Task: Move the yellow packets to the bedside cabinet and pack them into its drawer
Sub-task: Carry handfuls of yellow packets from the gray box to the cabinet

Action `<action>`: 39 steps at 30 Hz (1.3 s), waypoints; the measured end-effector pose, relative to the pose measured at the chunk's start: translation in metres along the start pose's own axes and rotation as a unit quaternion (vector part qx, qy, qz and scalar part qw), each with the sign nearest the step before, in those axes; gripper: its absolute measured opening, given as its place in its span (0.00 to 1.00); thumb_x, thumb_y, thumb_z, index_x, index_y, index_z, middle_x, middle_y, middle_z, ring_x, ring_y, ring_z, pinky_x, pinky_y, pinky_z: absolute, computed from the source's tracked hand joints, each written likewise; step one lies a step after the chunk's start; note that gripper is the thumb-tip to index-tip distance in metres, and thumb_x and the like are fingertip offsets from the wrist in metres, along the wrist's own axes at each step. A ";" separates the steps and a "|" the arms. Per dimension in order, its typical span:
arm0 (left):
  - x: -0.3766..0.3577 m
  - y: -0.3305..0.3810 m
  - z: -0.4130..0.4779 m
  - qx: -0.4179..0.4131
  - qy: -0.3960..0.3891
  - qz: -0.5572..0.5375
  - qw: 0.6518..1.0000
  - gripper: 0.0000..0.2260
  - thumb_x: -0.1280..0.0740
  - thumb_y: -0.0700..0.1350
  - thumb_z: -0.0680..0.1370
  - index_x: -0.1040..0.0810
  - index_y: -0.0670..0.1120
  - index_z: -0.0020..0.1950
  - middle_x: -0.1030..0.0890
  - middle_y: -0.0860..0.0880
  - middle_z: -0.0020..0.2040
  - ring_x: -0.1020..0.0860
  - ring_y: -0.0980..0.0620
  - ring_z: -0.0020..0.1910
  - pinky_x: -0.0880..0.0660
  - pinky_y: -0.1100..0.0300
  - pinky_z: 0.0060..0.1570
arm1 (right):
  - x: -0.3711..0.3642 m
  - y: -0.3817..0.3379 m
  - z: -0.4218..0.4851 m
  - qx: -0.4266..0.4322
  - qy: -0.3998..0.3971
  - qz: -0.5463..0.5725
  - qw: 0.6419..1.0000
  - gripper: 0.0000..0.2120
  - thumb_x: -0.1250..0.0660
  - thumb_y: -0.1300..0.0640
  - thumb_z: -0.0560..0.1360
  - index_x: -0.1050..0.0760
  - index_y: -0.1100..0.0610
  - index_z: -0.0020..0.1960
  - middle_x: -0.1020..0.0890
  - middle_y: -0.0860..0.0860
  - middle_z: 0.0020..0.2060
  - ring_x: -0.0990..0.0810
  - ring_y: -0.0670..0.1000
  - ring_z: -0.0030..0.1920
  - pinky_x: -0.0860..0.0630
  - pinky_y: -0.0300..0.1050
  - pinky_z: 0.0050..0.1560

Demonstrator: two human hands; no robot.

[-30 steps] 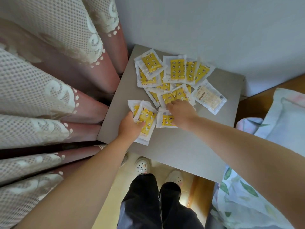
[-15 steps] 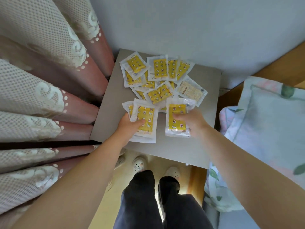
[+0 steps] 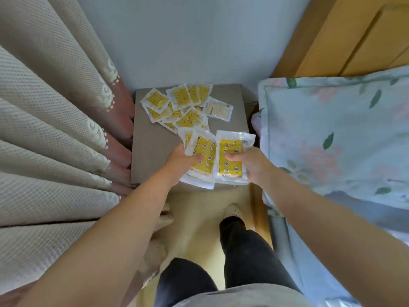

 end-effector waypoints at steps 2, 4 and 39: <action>-0.013 -0.006 -0.024 -0.001 -0.042 0.013 0.999 0.29 0.24 0.48 0.68 0.29 0.49 0.67 0.22 0.51 0.63 0.24 0.48 0.62 0.29 0.49 0.63 | 0.008 0.014 -0.032 0.019 0.038 0.019 0.999 0.11 0.23 0.64 0.66 0.19 0.57 0.48 0.15 0.54 0.48 0.16 0.55 0.50 0.23 0.56 0.59; -0.030 -0.016 -0.047 -0.003 -0.084 0.018 0.996 0.29 0.23 0.49 0.65 0.26 0.49 0.64 0.19 0.50 0.59 0.20 0.48 0.57 0.26 0.46 0.61 | 0.014 0.030 -0.064 0.037 0.073 0.054 0.995 0.13 0.25 0.66 0.67 0.20 0.59 0.50 0.15 0.56 0.49 0.16 0.55 0.48 0.21 0.54 0.53; -0.469 -0.548 -0.806 -0.042 -0.610 0.542 0.577 0.13 0.26 0.43 0.69 0.21 0.51 0.52 0.16 0.51 0.46 0.17 0.50 0.47 0.22 0.47 0.54 | 0.069 0.894 -0.774 0.028 0.511 0.703 0.494 0.13 0.29 0.68 0.70 0.22 0.65 0.55 0.17 0.61 0.50 0.16 0.60 0.47 0.17 0.52 0.39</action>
Point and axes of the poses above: each hand's wrist, its own z-axis towards the middle knuckle, its own x-axis out of the back of the hand, y = z × x, the point moved 10 cm from there along z, towards the middle knuckle
